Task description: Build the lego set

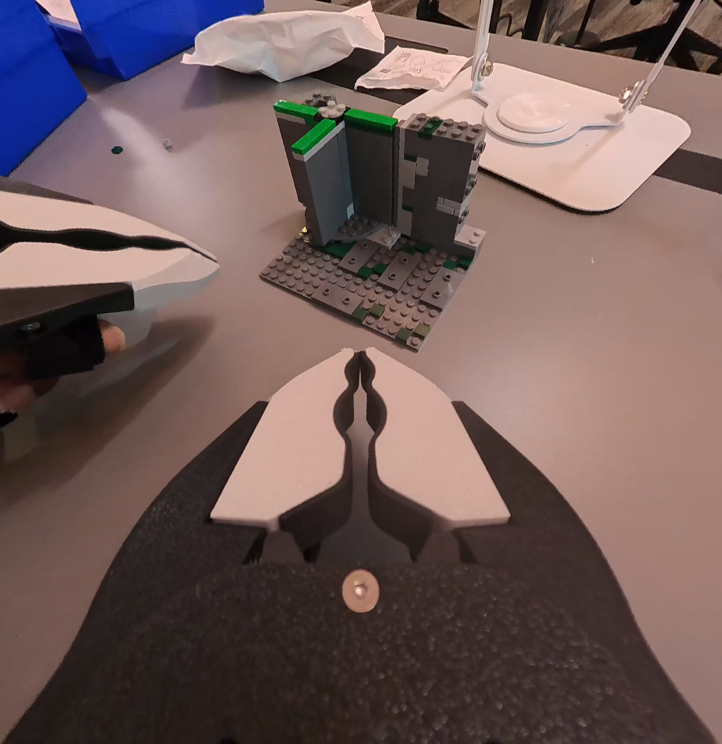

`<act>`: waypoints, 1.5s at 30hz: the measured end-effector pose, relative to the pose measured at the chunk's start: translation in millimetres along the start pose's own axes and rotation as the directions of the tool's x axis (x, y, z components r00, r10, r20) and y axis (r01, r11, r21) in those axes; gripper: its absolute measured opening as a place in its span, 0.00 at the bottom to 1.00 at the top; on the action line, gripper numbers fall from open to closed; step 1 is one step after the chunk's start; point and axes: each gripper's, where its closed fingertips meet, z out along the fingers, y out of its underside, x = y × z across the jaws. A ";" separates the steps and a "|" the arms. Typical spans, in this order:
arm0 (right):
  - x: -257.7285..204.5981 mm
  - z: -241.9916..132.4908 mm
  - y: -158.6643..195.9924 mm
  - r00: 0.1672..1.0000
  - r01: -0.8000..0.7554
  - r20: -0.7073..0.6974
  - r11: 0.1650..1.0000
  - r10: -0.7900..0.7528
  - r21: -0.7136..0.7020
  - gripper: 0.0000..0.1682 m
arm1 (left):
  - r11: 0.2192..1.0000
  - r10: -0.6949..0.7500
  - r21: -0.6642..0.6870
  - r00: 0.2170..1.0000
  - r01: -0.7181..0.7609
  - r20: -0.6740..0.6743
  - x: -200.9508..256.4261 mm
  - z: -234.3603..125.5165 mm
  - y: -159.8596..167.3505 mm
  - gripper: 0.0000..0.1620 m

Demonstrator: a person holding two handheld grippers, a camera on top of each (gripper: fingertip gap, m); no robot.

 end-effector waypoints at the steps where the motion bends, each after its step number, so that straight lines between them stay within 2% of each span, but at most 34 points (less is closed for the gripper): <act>1: 0.3 -0.4 -1.0 1.000 0.002 0.000 1.000 -0.002 0.004 0.00 | 1.000 0.003 0.005 1.000 -0.003 0.005 -1.3 0.2 -2.6 0.00; 11: 4.1 -1.4 -3.9 0.999 0.034 0.002 0.999 -0.034 0.013 0.01 | 0.999 0.023 0.049 1.000 -0.024 0.010 -7.0 3.1 -28.8 0.00; 17: 23.6 7.3 -10.6 0.989 0.145 -0.025 0.989 -0.146 -0.015 0.07 | 0.996 0.037 0.080 0.999 -0.037 0.006 -26.3 5.3 -45.0 0.00; 20: 28.2 18.2 -8.0 0.986 0.168 0.006 0.984 -0.168 -0.056 0.12 | 0.996 0.042 0.082 0.998 -0.039 -0.036 -38.6 10.3 -46.9 0.11; 25: 29.0 36.9 -1.6 0.957 0.291 0.045 0.946 -0.287 -0.146 0.21 | 0.989 0.128 0.098 0.979 -0.113 -0.159 -60.7 27.0 -45.0 0.19; 30: 24.1 52.1 -1.7 0.943 0.331 0.093 0.922 -0.319 -0.200 0.21 | 0.943 0.331 0.121 0.906 -0.309 -0.264 -65.8 54.0 -42.3 0.25; 34: 19.7 59.6 2.8 0.929 0.368 0.122 0.892 -0.348 -0.262 0.23 | 0.921 0.389 0.154 0.838 -0.358 -0.383 -57.1 72.5 -44.7 0.28; 39: 13.3 62.7 6.0 0.907 0.419 0.183 0.854 -0.379 -0.308 0.23 | 0.882 0.470 0.239 0.732 -0.406 -0.493 -45.7 78.4 -49.8 0.32; 42: 12.1 63.6 6.5 0.899 0.434 0.220 0.840 -0.379 -0.327 0.22 | 0.875 0.484 0.277 0.688 -0.398 -0.541 -42.9 79.2 -54.0 0.31; 45: 12.5 64.8 6.6 0.892 0.444 0.257 0.830 -0.372 -0.338 0.22 | 0.863 0.505 0.300 0.665 -0.407 -0.551 -41.6 80.6 -55.3 0.24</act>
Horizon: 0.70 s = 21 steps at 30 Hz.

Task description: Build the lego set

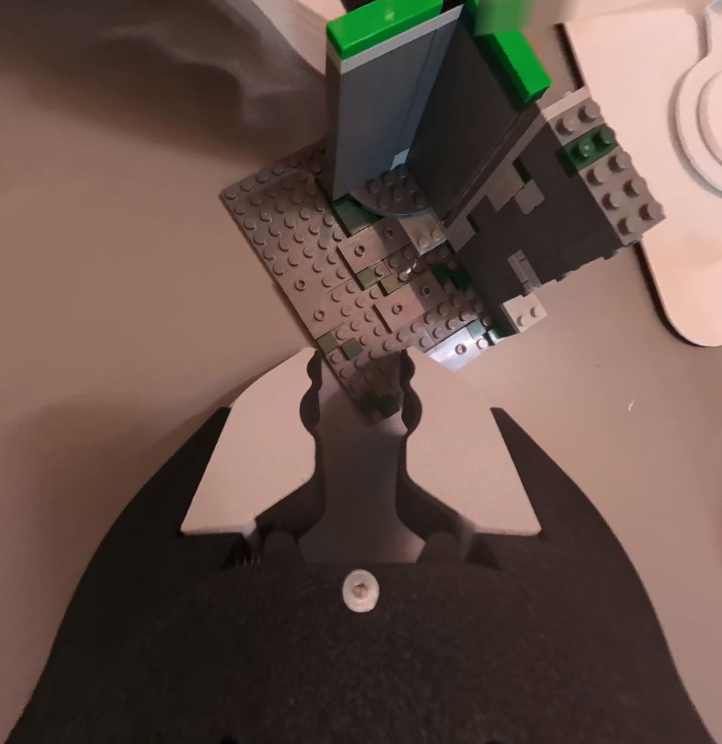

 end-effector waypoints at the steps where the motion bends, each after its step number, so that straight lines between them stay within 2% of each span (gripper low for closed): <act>1: 0.9 0.3 0.1 1.000 0.005 0.012 1.000 -0.005 -0.005 0.22 | 1.000 0.004 0.002 1.000 -0.004 0.005 -0.6 -0.3 0.2 0.22; 7: 8.0 0.4 3.0 0.992 0.069 0.104 0.997 -0.064 -0.040 0.23 | 1.000 -0.010 -0.005 0.995 0.011 0.096 6.0 -12.1 4.5 0.16; 8: 9.2 0.2 3.3 0.990 0.079 0.120 0.996 -0.073 -0.045 0.23 | 1.000 -0.009 -0.008 0.993 0.010 0.114 10.4 -15.3 5.2 0.12; 12: 11.7 -0.5 4.4 0.969 0.154 0.201 0.987 -0.143 -0.039 0.23 | 0.999 0.013 -0.032 0.980 -0.007 0.200 26.7 -23.1 7.1 0.13; 15: 13.7 -1.6 5.2 0.950 0.194 0.254 0.981 -0.184 -0.013 0.21 | 0.998 0.016 -0.064 0.975 -0.001 0.221 24.8 -24.8 11.3 0.19; 21: 16.8 -1.8 6.3 0.941 0.217 0.262 0.976 -0.213 0.011 0.21 | 0.999 -0.030 -0.019 0.992 0.032 0.123 15.5 -16.4 5.3 0.34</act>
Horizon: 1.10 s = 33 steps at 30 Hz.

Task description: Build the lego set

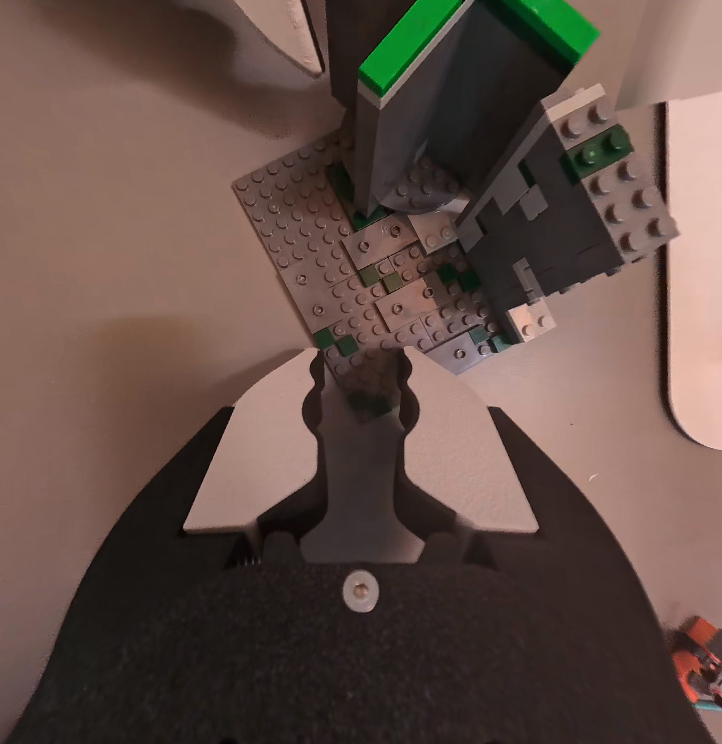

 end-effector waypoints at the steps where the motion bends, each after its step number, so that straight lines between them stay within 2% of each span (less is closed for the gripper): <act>1: 0.0 0.1 0.5 1.000 0.014 -0.003 1.000 -0.014 -0.001 0.21 | 1.000 0.002 0.012 1.000 -0.002 -0.028 1.1 2.9 -1.7 0.35; 5: -0.4 -0.1 2.3 0.996 0.084 0.008 0.996 -0.084 -0.012 0.21 | 0.999 0.040 0.029 0.994 -0.038 -0.101 -0.2 10.6 -3.9 0.32; 10: 4.4 -2.0 5.5 0.987 0.151 0.055 0.988 -0.149 -0.030 0.19 | 0.997 0.071 0.043 0.988 -0.065 -0.139 -3.4 10.8 -8.1 0.18; 13: 9.4 -3.4 7.7 0.981 0.178 0.086 0.983 -0.173 -0.042 0.19 | 0.997 0.072 0.046 0.989 -0.067 -0.131 1.0 9.5 -8.2 0.19; 24: 21.6 -9.0 15.5 0.918 0.341 0.253 0.933 -0.304 -0.118 0.19 | 1.000 0.022 -0.014 0.999 -0.022 0.046 23.7 5.7 -10.6 0.21; 33: 34.7 -5.5 10.1 0.883 0.408 0.303 0.905 -0.358 -0.122 0.17 | 0.998 -0.020 -0.054 0.993 0.027 0.120 37.0 2.0 -11.3 0.22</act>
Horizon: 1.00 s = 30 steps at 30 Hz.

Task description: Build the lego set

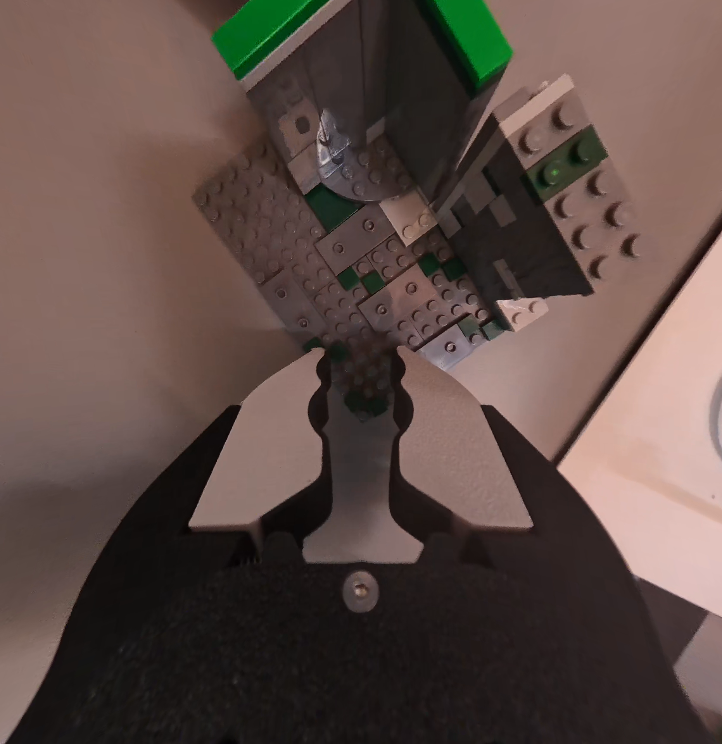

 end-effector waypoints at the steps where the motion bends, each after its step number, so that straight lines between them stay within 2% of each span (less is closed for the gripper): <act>1: 1.2 0.1 -0.4 1.000 0.004 0.003 1.000 -0.004 -0.003 0.17 | 1.000 -0.002 -0.004 1.000 0.002 0.009 0.4 -0.2 0.1 0.22; 14: 6.2 -1.3 -1.9 1.000 -0.002 -0.024 1.000 0.002 -0.007 0.17 | 0.999 -0.030 -0.016 0.998 0.031 0.058 -0.5 -1.7 0.8 0.22; 24: -5.6 -37.5 -11.9 0.975 -0.100 -0.173 0.969 0.141 0.225 0.18 | 0.998 -0.062 0.002 0.996 0.062 0.062 6.4 -26.7 3.6 0.21; 30: -28.0 -46.4 -21.3 0.952 -0.140 -0.210 0.926 0.223 0.350 0.18 | 0.999 -0.042 -0.007 0.999 0.042 0.029 22.5 -21.4 0.3 0.21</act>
